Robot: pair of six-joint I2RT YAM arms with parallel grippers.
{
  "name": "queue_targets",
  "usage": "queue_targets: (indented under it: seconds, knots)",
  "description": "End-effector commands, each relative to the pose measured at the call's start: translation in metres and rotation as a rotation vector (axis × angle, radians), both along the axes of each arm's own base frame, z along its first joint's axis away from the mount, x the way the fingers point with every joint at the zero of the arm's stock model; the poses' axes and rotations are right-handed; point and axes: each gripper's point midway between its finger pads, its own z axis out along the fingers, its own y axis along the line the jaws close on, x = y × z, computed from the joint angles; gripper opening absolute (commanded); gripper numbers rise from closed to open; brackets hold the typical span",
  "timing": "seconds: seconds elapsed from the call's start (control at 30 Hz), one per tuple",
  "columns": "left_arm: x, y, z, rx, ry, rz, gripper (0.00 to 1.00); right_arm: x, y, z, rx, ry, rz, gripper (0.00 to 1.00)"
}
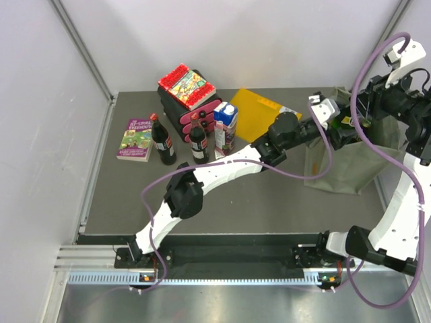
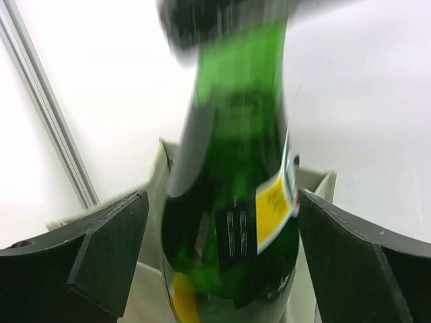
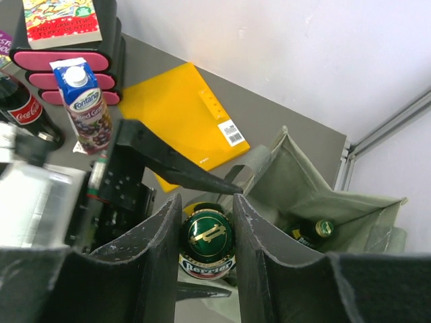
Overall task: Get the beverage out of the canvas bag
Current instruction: Take out the drink from the canvas bag.
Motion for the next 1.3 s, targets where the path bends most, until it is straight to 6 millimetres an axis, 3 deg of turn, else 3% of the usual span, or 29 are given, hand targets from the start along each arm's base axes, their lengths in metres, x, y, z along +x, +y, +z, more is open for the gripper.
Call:
queue_targets:
  seconds: [0.0, 0.23, 0.47, 0.57, 0.67, 0.7, 0.77, 0.83, 0.93, 1.1, 1.27]
  knots:
    - [-0.019, 0.029, 0.078, -0.149, -0.081, 0.004, 0.94, -0.007, 0.012, 0.031, -0.056, -0.147, 0.057, 0.00]
    - [-0.024, 0.020, 0.062, -0.090, -0.064, -0.024, 0.92, -0.010, 0.019, 0.034, -0.057, -0.161, 0.076, 0.00]
    - [-0.018, 0.018, 0.041, 0.008, -0.074, 0.014, 0.90, -0.011, 0.023, 0.034, -0.065, -0.168, 0.088, 0.00]
    - [-0.015, 0.021, 0.043, 0.021, -0.089, 0.040, 0.87, -0.011, 0.024, 0.032, -0.068, -0.164, 0.091, 0.00]
    - [-0.016, 0.024, 0.047, 0.027, -0.099, 0.044, 0.67, -0.011, 0.026, 0.029, -0.067, -0.160, 0.099, 0.00]
    - [-0.017, 0.026, 0.050, 0.022, -0.097, 0.045, 0.47, -0.010, 0.027, 0.028, -0.063, -0.158, 0.101, 0.00]
    - [-0.018, 0.029, 0.056, 0.010, -0.099, 0.047, 0.28, -0.010, 0.030, 0.027, -0.060, -0.159, 0.113, 0.00]
    - [-0.019, 0.035, 0.068, -0.023, -0.096, 0.053, 0.00, -0.010, 0.032, 0.027, -0.063, -0.162, 0.123, 0.00]
    - [-0.023, 0.042, 0.085, -0.057, -0.107, 0.054, 0.00, -0.010, 0.036, 0.025, -0.046, -0.160, 0.140, 0.00]
    - [-0.026, 0.067, 0.124, -0.147, -0.090, 0.058, 0.00, -0.010, 0.043, 0.032, 0.010, -0.190, 0.155, 0.32]
    - [-0.028, 0.088, 0.150, -0.206, -0.099, 0.068, 0.00, -0.013, 0.051, 0.048, 0.051, -0.228, 0.191, 0.61]
